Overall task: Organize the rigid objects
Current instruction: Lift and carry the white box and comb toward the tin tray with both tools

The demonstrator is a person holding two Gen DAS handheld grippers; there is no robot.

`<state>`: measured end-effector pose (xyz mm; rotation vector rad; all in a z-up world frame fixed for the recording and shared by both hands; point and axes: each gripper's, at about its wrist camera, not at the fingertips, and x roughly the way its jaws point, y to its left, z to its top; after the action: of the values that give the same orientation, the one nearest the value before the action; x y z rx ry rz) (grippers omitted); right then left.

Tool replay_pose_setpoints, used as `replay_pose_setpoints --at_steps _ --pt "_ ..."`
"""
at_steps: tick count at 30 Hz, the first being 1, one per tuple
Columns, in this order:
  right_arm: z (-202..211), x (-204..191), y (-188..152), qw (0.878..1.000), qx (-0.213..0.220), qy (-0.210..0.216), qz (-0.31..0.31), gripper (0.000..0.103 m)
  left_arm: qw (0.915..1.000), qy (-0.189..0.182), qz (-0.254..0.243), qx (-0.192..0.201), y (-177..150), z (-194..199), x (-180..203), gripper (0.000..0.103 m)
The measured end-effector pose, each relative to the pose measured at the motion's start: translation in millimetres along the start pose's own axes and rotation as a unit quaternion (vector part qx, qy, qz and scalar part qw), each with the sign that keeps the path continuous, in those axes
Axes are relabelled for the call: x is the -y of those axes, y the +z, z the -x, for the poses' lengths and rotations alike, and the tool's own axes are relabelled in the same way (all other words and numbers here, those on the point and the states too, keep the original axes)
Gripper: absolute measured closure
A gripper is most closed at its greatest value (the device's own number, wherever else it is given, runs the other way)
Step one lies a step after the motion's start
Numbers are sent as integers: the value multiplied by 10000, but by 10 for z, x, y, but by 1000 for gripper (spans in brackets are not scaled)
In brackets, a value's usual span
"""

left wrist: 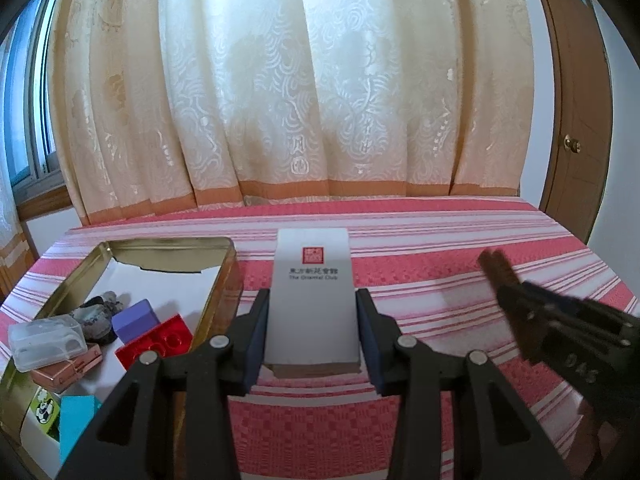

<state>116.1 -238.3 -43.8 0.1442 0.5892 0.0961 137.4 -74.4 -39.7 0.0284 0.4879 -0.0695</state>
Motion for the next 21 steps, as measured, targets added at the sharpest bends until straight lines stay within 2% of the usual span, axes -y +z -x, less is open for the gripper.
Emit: replay_pose_setpoints --at_steps 9,21 --pt "345 -67 -15 9954 927 -209 158 75 9995 111 -176 229 -22 137 62 62" --pt "533 -292 -78 9907 1287 -227 371 75 9987 49 -203 454 -121 407 14 62"
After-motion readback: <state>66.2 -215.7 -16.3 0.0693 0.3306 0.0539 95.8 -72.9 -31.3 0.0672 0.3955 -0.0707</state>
